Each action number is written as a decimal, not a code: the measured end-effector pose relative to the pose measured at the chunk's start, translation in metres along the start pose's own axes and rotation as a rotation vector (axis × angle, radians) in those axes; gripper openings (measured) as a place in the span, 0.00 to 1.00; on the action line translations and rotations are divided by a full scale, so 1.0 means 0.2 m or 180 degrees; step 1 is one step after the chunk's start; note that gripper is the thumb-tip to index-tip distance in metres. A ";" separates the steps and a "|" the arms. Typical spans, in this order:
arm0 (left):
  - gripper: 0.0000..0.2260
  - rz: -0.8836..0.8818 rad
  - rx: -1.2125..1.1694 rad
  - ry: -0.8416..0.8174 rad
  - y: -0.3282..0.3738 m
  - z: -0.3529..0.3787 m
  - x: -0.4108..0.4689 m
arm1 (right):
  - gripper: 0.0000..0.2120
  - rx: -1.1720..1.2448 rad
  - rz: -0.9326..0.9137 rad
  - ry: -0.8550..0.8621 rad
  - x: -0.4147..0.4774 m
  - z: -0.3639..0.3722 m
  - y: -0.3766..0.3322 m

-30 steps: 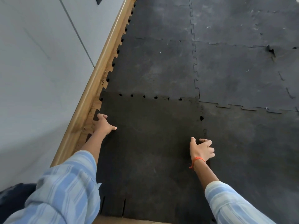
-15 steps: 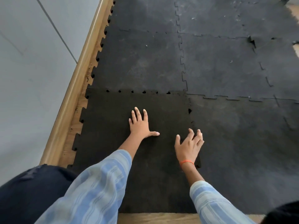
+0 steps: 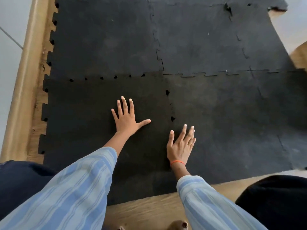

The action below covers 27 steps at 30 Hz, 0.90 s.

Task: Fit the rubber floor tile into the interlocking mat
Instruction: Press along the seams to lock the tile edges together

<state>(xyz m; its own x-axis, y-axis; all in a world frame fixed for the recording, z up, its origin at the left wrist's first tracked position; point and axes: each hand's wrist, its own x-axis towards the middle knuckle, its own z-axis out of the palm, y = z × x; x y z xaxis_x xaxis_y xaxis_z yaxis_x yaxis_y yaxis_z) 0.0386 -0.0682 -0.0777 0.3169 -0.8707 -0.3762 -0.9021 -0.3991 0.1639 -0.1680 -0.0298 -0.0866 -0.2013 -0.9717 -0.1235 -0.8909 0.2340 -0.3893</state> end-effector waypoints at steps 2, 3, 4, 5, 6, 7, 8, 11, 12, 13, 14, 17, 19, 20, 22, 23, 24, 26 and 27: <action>0.55 -0.0009 -0.0008 -0.0012 0.00 -0.01 0.00 | 0.33 0.0105 -0.0040 0.0038 0.00 -0.01 -0.02; 0.55 -0.0005 -0.0023 -0.0030 0.00 -0.01 0.00 | 0.31 0.0234 -0.0019 0.0099 0.00 -0.02 -0.02; 0.55 0.0004 -0.0042 -0.0051 0.00 -0.01 -0.01 | 0.30 0.0366 0.0056 0.0194 0.00 -0.03 0.00; 0.56 0.0011 -0.0060 -0.0066 0.00 -0.02 -0.01 | 0.28 0.0452 0.0189 0.0329 -0.02 -0.04 0.02; 0.56 0.0009 -0.0072 -0.0076 0.00 -0.02 -0.01 | 0.28 0.0482 0.0384 0.0477 -0.05 -0.06 0.06; 0.56 -0.0003 -0.0083 -0.0084 0.00 -0.02 -0.01 | 0.28 0.0482 0.0641 0.0595 -0.09 -0.08 0.10; 0.56 -0.0016 -0.0093 -0.0096 0.00 -0.03 -0.01 | 0.29 0.0468 0.0926 0.0639 -0.13 -0.10 0.14; 0.55 -0.0024 -0.0089 -0.0131 0.01 -0.02 -0.01 | 0.25 0.0386 0.1403 0.0471 -0.20 -0.11 0.21; 0.55 -0.0029 -0.0086 -0.0129 0.01 -0.02 -0.01 | 0.24 0.0390 0.1421 0.0430 -0.19 -0.11 0.21; 0.55 -0.0026 -0.0078 -0.0135 0.01 -0.02 -0.01 | 0.23 0.0402 0.1440 0.0396 -0.19 -0.11 0.20; 0.55 -0.0022 -0.0068 -0.0156 0.01 -0.02 -0.01 | 0.24 0.0390 0.1457 0.0349 -0.19 -0.11 0.20; 0.55 -0.0051 -0.0031 -0.0203 0.01 -0.03 0.00 | 0.25 0.0180 0.1389 0.0126 -0.20 -0.10 0.20; 0.55 -0.0055 -0.0016 -0.0204 0.01 -0.03 0.00 | 0.25 0.0082 0.1369 -0.0066 -0.20 -0.09 0.20; 0.55 -0.0056 -0.0023 -0.0201 0.01 -0.03 0.00 | 0.26 0.0030 0.1349 -0.0136 -0.20 -0.08 0.20; 0.55 -0.0058 -0.0037 -0.0207 0.01 -0.04 0.00 | 0.26 -0.0068 0.1293 -0.0224 -0.20 -0.08 0.19; 0.55 -0.0060 -0.0044 -0.0222 0.00 -0.04 -0.01 | 0.26 -0.0112 0.1265 -0.0255 -0.21 -0.08 0.19; 0.55 -0.0060 -0.0049 -0.0238 0.00 -0.04 -0.01 | 0.26 -0.0158 0.1237 -0.0275 -0.21 -0.08 0.19; 0.55 -0.0073 -0.0059 -0.0251 0.00 -0.05 -0.01 | 0.26 -0.0234 0.1175 -0.0303 -0.23 -0.08 0.18; 0.55 -0.0080 -0.0063 -0.0258 -0.01 -0.05 -0.01 | 0.26 -0.0248 0.1157 -0.0318 -0.23 -0.08 0.18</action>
<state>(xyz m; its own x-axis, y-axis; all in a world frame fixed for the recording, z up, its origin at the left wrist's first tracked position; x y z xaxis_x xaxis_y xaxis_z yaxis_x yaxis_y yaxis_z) 0.0424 -0.0693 -0.0674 0.3139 -0.8345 -0.4529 -0.8879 -0.4269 0.1712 -0.1971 0.0228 -0.0794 -0.4725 -0.8170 -0.3304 -0.7978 0.5559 -0.2335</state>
